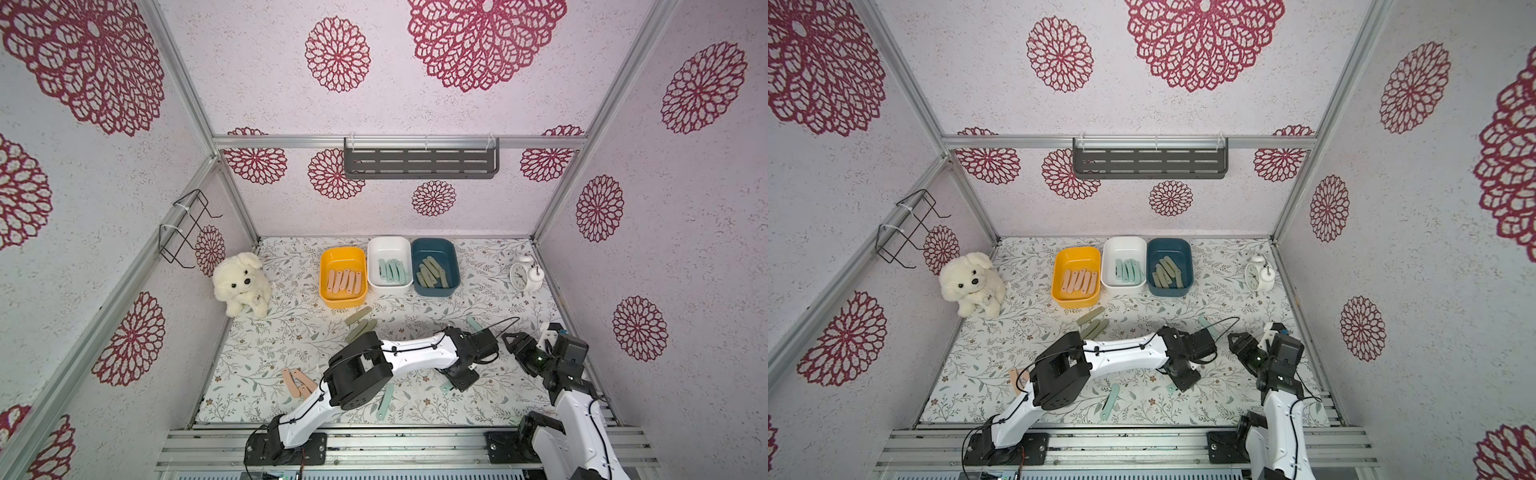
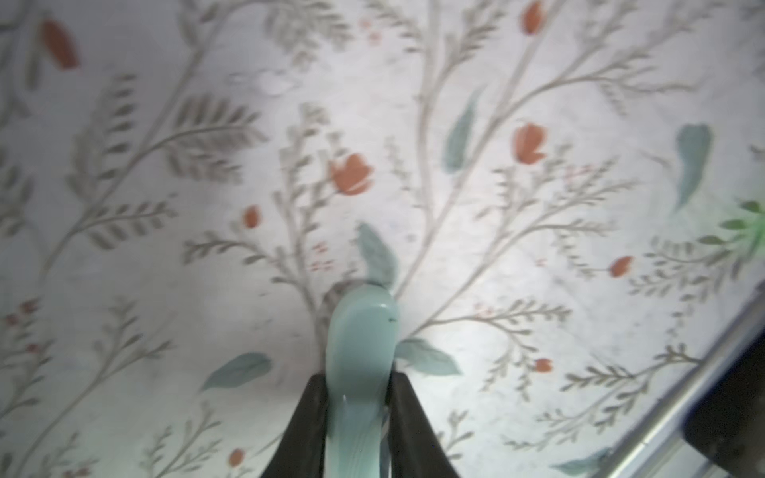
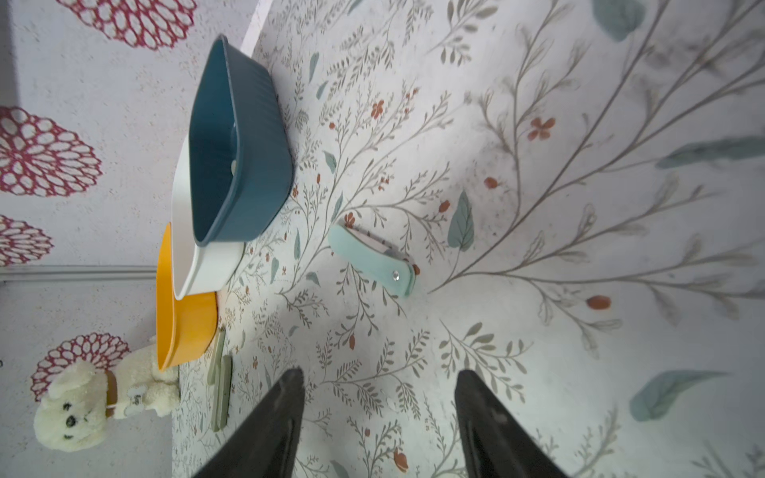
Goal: Place the fruit knives into the storage box by color
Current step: Pick up the fruit knife from the center of the board, then place the fruit knife in the storage box.
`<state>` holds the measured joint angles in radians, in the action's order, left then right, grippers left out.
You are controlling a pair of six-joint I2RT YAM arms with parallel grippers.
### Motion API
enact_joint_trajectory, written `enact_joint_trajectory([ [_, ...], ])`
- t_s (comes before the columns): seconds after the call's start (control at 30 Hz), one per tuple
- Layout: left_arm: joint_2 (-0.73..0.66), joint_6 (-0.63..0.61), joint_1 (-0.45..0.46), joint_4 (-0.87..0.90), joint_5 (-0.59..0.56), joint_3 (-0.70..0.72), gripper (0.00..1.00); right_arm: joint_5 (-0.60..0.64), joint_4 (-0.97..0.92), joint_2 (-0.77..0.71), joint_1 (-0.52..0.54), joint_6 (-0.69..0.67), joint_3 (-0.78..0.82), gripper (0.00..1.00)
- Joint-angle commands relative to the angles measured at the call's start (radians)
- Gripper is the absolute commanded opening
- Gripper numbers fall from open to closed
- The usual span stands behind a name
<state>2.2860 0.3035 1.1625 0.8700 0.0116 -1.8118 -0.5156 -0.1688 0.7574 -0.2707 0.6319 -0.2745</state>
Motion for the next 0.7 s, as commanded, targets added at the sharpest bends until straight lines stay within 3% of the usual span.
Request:
enact_joint_trajectory([
  [0.0,-0.057,0.045,-0.053,-0.018,-0.047,0.053,0.01,0.058,0.081,0.009,0.084,0.066,0.020,0.63],
  [0.23,-0.148,0.071,-0.129,-0.048,-0.126,0.096,0.00,0.155,0.169,0.113,0.210,0.093,-0.026,0.62],
  [0.67,-0.222,0.131,-0.381,-0.025,-0.319,-0.057,0.01,0.201,0.278,0.324,0.245,0.059,-0.147,0.65],
])
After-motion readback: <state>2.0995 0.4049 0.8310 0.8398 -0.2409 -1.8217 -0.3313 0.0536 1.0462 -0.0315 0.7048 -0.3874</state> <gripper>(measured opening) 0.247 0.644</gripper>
